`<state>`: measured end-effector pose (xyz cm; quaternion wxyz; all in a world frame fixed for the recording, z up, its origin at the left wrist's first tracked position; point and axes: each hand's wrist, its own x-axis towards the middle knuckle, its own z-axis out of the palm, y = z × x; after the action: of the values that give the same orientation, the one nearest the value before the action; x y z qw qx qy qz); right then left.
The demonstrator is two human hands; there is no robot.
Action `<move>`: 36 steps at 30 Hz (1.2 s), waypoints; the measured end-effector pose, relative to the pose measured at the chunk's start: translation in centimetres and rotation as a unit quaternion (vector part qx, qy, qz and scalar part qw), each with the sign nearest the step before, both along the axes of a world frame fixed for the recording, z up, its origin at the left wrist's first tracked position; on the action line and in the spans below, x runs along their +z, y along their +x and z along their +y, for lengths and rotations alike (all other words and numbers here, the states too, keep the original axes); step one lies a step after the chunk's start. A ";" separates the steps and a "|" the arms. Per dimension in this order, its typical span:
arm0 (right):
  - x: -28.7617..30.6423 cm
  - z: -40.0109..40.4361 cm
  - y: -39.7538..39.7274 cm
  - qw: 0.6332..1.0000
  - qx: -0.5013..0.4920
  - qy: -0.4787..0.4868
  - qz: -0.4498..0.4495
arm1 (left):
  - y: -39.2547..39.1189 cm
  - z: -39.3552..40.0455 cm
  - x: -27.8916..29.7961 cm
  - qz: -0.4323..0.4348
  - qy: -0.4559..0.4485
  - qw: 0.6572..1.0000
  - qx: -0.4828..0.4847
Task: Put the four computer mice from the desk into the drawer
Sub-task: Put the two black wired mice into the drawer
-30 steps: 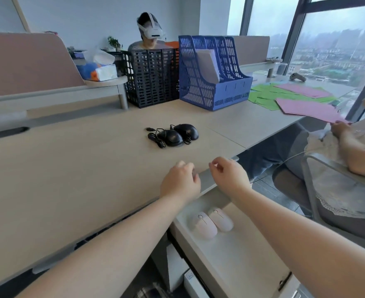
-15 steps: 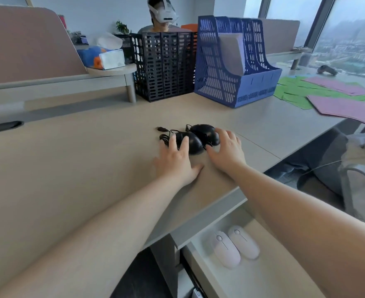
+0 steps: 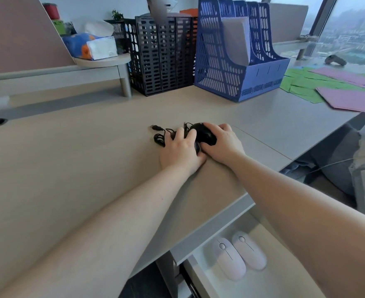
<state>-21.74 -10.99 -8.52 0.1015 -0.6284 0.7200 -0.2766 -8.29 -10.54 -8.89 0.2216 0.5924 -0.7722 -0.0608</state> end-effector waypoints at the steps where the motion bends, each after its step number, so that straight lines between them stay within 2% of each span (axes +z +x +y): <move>1: 0.0 0.3 0.0 1.000 -0.009 -0.004 -0.002 | 0.1 0.3 0.1 -0.002 0.004 1.000 0.002; 11: 0.1 5.9 0.0 0.998 -0.054 -0.022 -0.029 | 1.2 5.3 1.4 -0.073 -0.010 0.996 -0.046; 22: 2.4 16.1 -1.8 0.999 -0.030 0.023 -0.030 | 0.4 14.1 3.9 -0.117 0.009 0.990 -0.076; 27: 2.1 21.6 -2.4 0.998 -0.028 0.004 -0.062 | -0.6 19.4 3.8 -0.106 -0.006 0.989 -0.102; 31: 0.9 26.0 -4.1 0.997 -0.036 -0.010 -0.065 | -1.6 23.2 2.8 -0.141 -0.016 0.979 -0.144; 36: -0.8 29.5 -6.3 0.994 -0.063 0.056 -0.067 | -3.7 26.0 1.8 -0.186 0.016 0.968 -0.167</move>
<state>-28.05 18.53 -9.30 0.1665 -0.5555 0.7640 -0.2830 -11.99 15.50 -7.13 0.0512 0.4597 -0.8866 0.0017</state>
